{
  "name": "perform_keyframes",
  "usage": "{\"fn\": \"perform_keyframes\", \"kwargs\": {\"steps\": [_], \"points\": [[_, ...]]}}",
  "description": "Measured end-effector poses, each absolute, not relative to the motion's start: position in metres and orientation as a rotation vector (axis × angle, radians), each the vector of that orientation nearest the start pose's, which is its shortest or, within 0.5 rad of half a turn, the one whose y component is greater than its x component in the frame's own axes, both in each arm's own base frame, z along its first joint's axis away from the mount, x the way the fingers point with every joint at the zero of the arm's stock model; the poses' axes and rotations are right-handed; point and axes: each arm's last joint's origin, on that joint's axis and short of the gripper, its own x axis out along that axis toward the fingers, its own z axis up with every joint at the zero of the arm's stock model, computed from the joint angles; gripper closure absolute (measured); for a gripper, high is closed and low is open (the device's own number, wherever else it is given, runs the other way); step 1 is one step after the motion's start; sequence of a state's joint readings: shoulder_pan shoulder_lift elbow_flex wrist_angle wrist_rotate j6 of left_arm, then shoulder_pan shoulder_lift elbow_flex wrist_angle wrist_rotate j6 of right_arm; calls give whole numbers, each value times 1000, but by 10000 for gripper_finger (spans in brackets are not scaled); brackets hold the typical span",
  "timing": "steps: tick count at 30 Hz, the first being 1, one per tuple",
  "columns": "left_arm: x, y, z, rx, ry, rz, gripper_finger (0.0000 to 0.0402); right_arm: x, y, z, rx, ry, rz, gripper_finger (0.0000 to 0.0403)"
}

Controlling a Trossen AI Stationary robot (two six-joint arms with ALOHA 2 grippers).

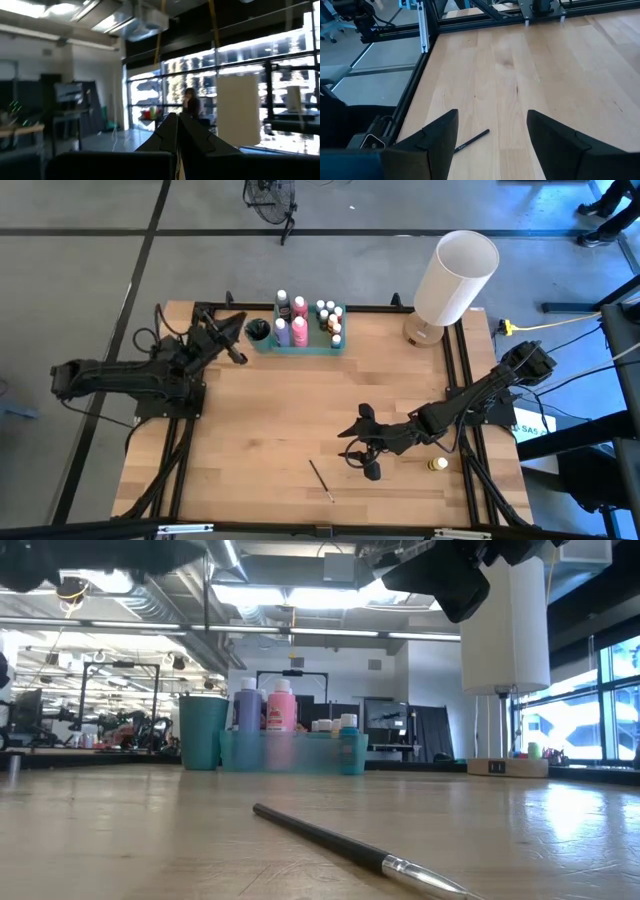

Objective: Pick & Place Paint Supplies
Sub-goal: Put the silver paintbrush into the green cup

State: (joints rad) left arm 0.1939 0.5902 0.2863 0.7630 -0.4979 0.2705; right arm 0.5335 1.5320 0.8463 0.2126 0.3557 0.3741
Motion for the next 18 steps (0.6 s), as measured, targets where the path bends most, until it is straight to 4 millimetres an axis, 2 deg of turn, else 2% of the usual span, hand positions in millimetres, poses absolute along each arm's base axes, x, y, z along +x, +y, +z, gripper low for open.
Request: {"fn": "perform_keyframes", "kwargs": {"steps": [6, 18], "points": [[129, 57, 255, 82, -327, 875, 400, 282, 155, 215, 147, 454, 92, 162], [125, 70, 219, 41, -276, 911, 399, 283, 155, 213, 145, 457, 90, 162]]}}
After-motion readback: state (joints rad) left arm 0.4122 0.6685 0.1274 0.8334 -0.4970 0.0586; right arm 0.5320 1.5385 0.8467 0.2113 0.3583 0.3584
